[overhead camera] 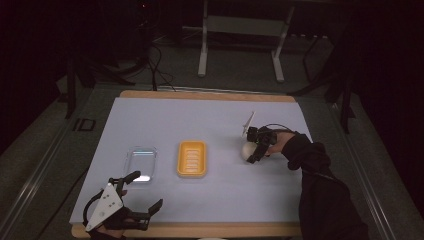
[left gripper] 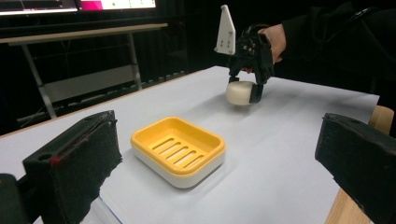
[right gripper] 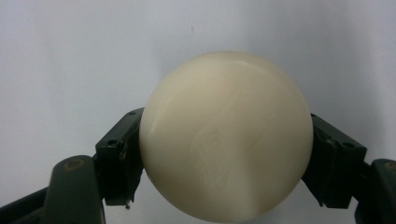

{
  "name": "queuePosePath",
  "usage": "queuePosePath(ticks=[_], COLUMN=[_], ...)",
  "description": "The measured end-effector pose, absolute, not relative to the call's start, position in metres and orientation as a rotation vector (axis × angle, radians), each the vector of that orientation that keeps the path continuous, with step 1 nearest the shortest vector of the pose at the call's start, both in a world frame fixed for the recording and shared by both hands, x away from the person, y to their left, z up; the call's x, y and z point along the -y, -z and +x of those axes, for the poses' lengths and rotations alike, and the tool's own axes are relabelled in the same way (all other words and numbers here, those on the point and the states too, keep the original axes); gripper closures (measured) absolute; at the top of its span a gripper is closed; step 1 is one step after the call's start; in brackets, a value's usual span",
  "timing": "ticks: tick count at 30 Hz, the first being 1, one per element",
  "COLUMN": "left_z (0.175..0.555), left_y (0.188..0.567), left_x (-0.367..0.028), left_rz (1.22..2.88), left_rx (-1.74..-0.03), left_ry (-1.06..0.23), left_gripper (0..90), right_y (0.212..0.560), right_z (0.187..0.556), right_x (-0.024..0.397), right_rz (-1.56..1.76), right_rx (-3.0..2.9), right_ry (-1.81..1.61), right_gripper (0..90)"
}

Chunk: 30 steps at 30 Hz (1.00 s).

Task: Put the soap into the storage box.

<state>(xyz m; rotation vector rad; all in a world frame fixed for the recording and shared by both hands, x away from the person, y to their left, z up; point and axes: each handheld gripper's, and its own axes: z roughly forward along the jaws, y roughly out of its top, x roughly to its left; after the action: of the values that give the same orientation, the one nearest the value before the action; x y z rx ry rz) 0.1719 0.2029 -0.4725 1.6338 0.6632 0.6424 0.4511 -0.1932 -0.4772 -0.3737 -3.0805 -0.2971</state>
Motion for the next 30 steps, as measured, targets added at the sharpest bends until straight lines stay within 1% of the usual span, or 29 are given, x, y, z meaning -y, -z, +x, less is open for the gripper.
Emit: queuePosePath(ticks=[9, 22, 30], left_z=[0.172, 0.172, 0.172], left_y=[0.472, 0.472, 0.472], left_x=[-0.202, -0.203, -0.203], left_rz=[1.634, 1.631, 1.631], left_rx=[-0.661, -0.663, -0.664], left_ry=[-0.642, -0.645, -0.645], left_gripper=[0.1, 0.1, 0.1], right_y=[0.455, 0.424, 0.407], right_z=[0.445, 0.438, 0.430], right_x=[0.188, 0.167, 0.149], right_rz=[-0.384, -0.385, -0.328], right_rx=[3.092, 3.107, 3.123], right_ry=[0.305, 0.353, 0.419], right_gripper=[24.6, 24.6, 24.6])
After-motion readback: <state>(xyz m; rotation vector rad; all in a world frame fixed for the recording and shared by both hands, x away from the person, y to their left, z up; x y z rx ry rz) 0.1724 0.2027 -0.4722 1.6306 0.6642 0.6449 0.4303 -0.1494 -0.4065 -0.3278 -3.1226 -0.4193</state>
